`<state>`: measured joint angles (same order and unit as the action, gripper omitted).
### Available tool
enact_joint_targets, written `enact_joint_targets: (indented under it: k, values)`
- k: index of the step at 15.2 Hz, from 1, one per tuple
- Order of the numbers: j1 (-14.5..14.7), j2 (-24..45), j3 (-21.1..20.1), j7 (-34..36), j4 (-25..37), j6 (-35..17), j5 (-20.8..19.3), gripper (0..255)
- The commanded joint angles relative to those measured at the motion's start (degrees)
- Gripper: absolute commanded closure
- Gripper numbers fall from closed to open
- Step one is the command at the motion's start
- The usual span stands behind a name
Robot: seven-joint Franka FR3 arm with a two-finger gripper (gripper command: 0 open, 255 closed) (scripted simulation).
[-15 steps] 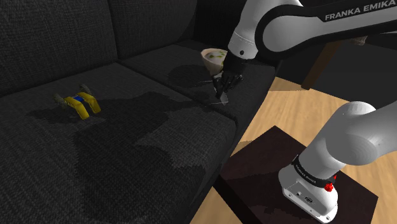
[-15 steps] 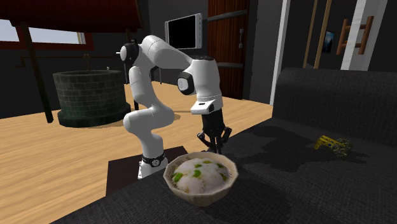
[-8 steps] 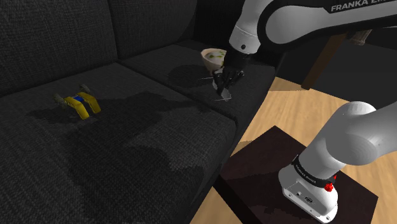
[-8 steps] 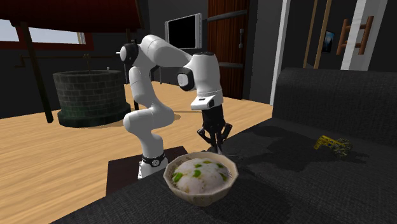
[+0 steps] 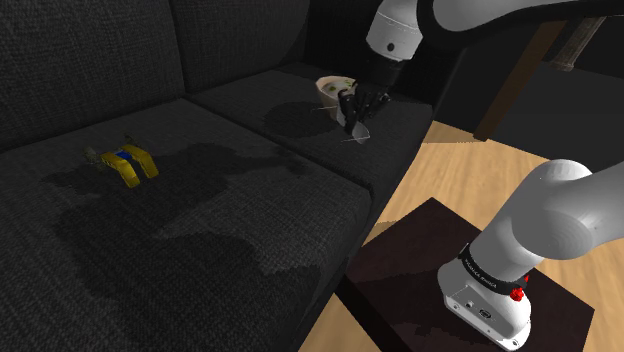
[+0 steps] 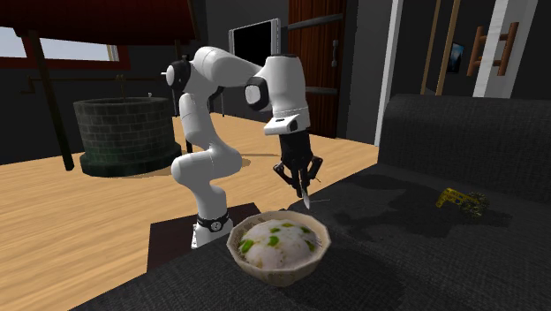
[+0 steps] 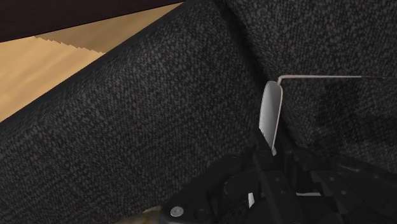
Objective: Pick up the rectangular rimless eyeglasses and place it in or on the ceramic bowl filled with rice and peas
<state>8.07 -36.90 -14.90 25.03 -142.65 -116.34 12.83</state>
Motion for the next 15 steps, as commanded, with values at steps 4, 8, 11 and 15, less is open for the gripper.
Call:
enact_joint_targets:
  k: [4,8,11,15]
  values:
    - [-0.20,-0.27,0.42,0.39,3.69,3.96,-0.50,255]
    - [-0.38,-0.23,0.80,0.63,6.77,7.00,-0.90,255]
    - [-0.51,-0.06,1.06,0.81,9.18,9.23,-1.19,255]
    - [-0.69,0.34,1.37,1.06,12.52,12.18,-1.55,255]
